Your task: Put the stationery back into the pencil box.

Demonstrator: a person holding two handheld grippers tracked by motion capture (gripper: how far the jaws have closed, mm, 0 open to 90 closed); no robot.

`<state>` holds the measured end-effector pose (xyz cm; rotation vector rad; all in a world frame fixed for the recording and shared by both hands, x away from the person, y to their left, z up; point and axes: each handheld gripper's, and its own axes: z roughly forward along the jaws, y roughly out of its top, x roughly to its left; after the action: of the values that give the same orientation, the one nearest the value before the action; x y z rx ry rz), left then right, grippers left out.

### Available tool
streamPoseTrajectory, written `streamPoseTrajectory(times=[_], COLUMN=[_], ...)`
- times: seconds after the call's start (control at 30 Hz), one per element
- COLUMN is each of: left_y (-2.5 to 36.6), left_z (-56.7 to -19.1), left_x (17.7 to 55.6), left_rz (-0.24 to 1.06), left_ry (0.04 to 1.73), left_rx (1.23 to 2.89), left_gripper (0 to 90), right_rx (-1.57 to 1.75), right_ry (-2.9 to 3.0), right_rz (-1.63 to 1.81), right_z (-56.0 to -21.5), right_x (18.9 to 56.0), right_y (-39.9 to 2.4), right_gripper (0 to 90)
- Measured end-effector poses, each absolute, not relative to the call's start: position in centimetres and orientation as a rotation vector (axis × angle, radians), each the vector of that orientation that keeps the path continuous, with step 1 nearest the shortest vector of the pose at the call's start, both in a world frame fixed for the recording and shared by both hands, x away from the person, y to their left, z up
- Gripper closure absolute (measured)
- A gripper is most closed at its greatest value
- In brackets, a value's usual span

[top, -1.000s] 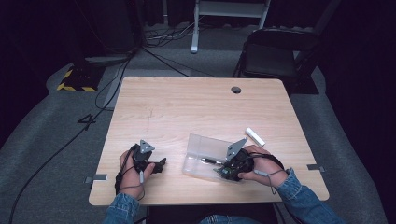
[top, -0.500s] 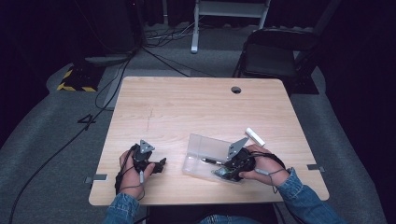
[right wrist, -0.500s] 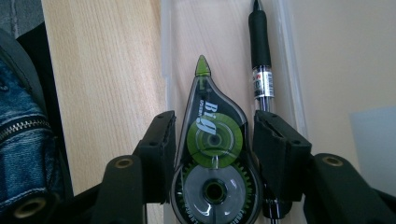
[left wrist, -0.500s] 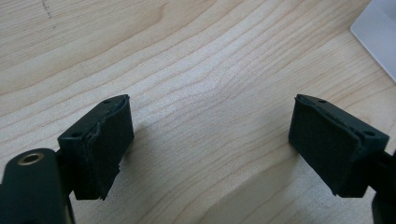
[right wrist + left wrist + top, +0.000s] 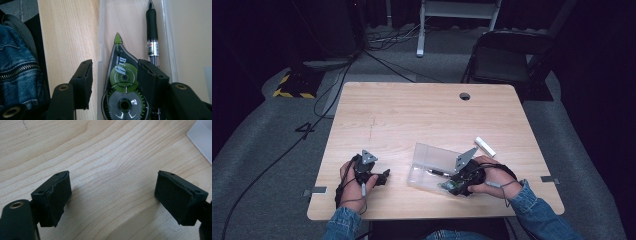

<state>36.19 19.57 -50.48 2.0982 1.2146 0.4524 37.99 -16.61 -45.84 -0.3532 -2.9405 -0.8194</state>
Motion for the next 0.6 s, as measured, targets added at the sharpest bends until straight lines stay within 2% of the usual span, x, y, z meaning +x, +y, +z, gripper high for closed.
streamPoseTrajectory(times=[0.6], left_y=[19.6], left_z=[-50.5], left_x=[36.3], left_rz=[0.458], left_ry=[1.207], left_rx=[2.106], left_gripper=[13.6], right_rx=[-0.532], right_ry=[-2.963], right_rz=[-1.05], right_z=[-42.3], right_x=[38.6], right_y=[-19.2], right_gripper=[46.1])
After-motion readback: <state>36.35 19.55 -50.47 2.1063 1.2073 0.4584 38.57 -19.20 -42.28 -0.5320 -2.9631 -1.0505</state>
